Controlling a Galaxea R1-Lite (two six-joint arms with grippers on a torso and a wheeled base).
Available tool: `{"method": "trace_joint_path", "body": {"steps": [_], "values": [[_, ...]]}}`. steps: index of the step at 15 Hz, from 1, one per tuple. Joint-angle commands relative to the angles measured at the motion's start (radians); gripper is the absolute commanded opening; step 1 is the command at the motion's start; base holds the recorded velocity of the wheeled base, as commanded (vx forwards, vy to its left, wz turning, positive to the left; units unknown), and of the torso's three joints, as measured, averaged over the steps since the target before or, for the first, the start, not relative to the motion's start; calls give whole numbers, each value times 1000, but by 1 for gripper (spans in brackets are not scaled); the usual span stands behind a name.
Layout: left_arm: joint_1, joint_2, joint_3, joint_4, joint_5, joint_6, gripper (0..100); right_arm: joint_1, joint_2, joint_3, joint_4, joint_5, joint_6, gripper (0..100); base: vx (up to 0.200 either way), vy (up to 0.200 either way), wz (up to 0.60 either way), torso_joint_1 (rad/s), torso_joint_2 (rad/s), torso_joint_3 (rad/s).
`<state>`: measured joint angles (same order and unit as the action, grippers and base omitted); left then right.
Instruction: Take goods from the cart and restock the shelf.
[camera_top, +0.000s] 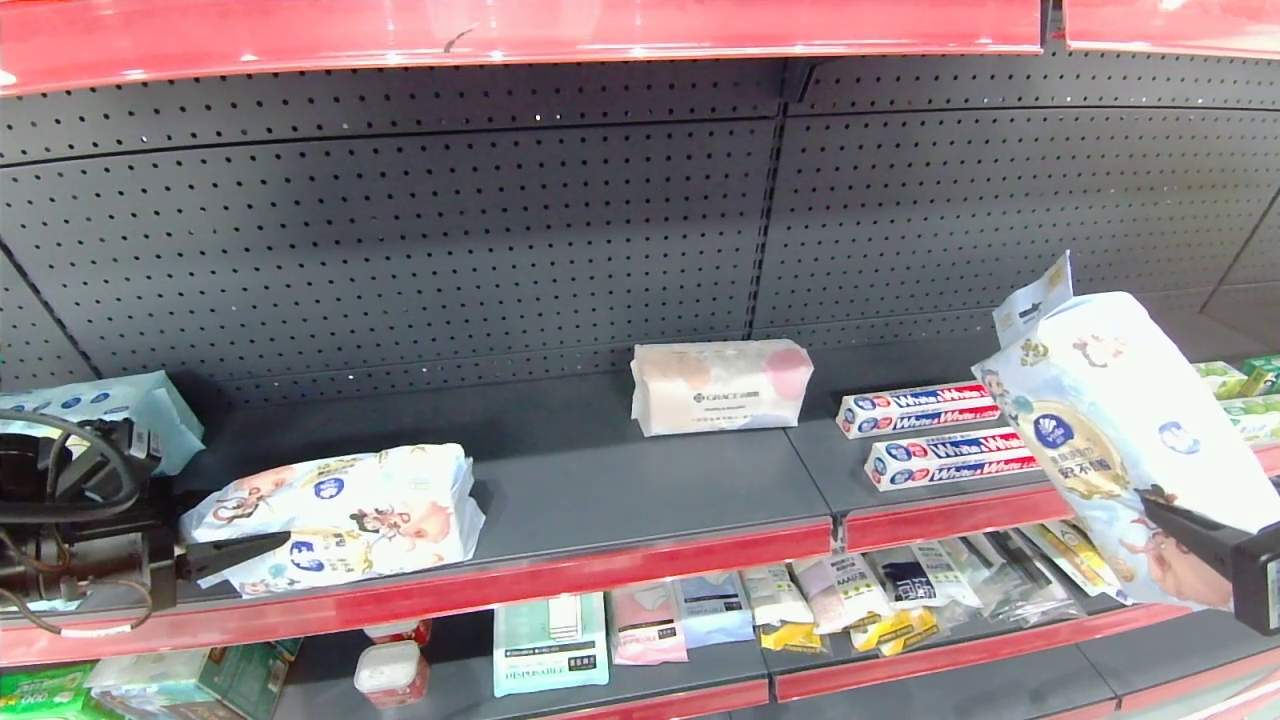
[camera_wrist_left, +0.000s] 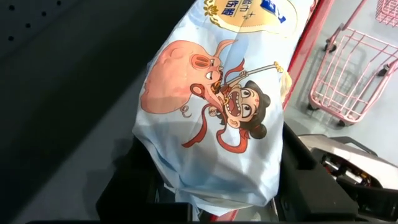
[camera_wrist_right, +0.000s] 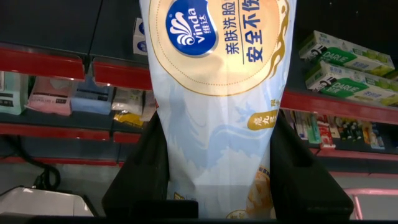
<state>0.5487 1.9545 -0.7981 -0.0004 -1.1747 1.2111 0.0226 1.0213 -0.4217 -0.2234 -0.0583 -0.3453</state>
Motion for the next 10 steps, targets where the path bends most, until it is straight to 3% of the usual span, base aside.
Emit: {"method": "trace_joint_path", "body": {"steps": [1, 9, 10], "values": [[-1, 3, 2, 2, -2, 2, 0, 0, -1, 0, -1, -5, -1, 0, 0, 0, 0, 0, 0, 0], [4, 18, 5, 5, -14, 7, 0, 0, 0, 0, -1, -28, -24, 0, 0, 0, 0, 0, 0, 0], [4, 31, 3, 2, -26, 27, 0, 0, 0, 0, -1, -31, -24, 0, 0, 0, 0, 0, 0, 0]]}}
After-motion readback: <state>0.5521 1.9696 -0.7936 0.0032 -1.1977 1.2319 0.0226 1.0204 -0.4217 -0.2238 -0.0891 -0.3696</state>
